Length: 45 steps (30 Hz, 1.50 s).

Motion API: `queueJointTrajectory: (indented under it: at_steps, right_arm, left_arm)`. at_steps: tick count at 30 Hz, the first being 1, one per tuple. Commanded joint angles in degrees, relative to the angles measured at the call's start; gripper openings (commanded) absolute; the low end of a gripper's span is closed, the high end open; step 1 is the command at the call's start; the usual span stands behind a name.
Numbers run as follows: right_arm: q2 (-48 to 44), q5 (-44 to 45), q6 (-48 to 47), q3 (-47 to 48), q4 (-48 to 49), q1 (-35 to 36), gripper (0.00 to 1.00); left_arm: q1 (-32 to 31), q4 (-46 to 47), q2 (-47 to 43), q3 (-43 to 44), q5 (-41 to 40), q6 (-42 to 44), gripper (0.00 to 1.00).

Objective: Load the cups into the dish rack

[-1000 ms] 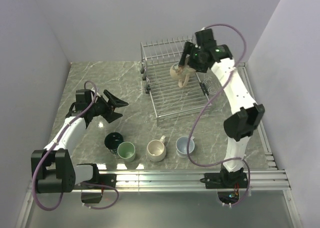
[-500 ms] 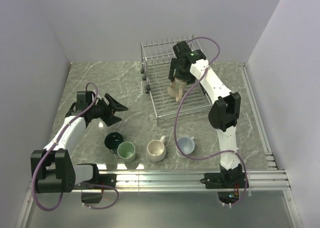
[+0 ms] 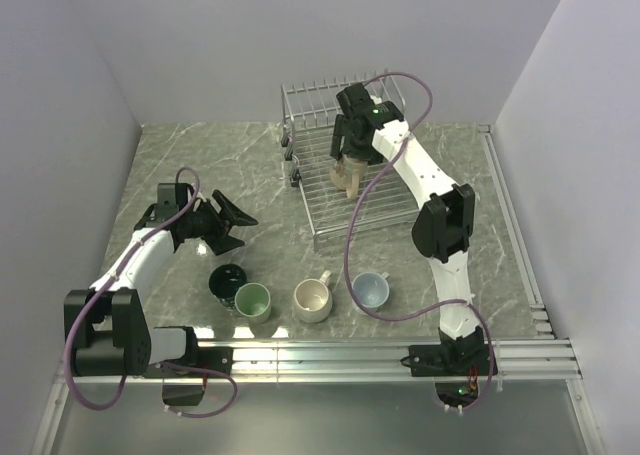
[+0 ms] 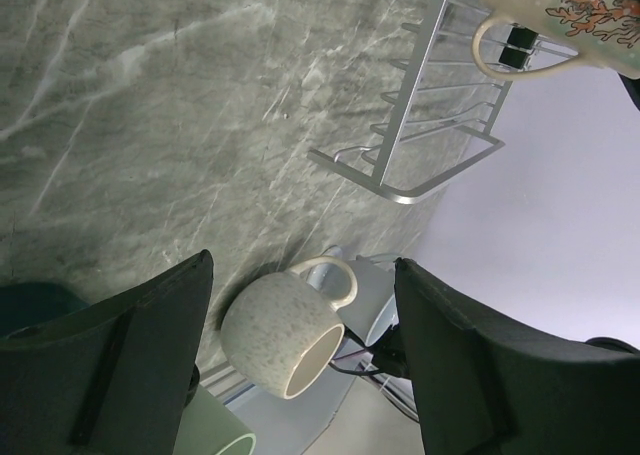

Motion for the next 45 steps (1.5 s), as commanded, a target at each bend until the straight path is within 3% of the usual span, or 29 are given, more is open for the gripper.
queueJointTrajectory:
  at_steps: [1,6,9,26,32,40,45]
  right_arm:
    - [-1.7,0.7,0.0,3.4,5.2,0.6,0.63]
    - [-1.5,-0.2,-0.8,3.3,5.3,0.7,0.9]
    - [-1.4,-0.6,-1.0,3.1,5.4,0.7,0.98]
    - [-6.6,-3.0,-2.6,2.4,7.2,0.7,1.0]
    - [-16.2,-3.1,-3.9,-12.3,12.5,0.6,1.0]
    - [-21.6,-5.3,-4.2,-27.1,17.5,0.7,1.0]
    - [-21.9,-7.8,-3.3,-33.5,21.1,0.5,0.89]
  left_arm:
    - [-0.3,0.4,0.2,2.7,-0.2,1.2,0.78]
    - [-0.2,0.6,0.5,3.1,-0.4,1.2,0.79]
    - [-0.2,0.8,0.5,3.0,-0.3,1.2,0.78]
    - [-0.2,0.8,0.6,2.7,-0.7,1.0,0.78]
    - [-0.2,0.2,0.6,2.6,-1.6,1.2,0.78]
    - [-0.2,0.3,-0.4,1.7,-2.1,0.3,0.78]
    - [-0.2,-0.9,-1.4,1.6,-3.0,0.4,0.77]
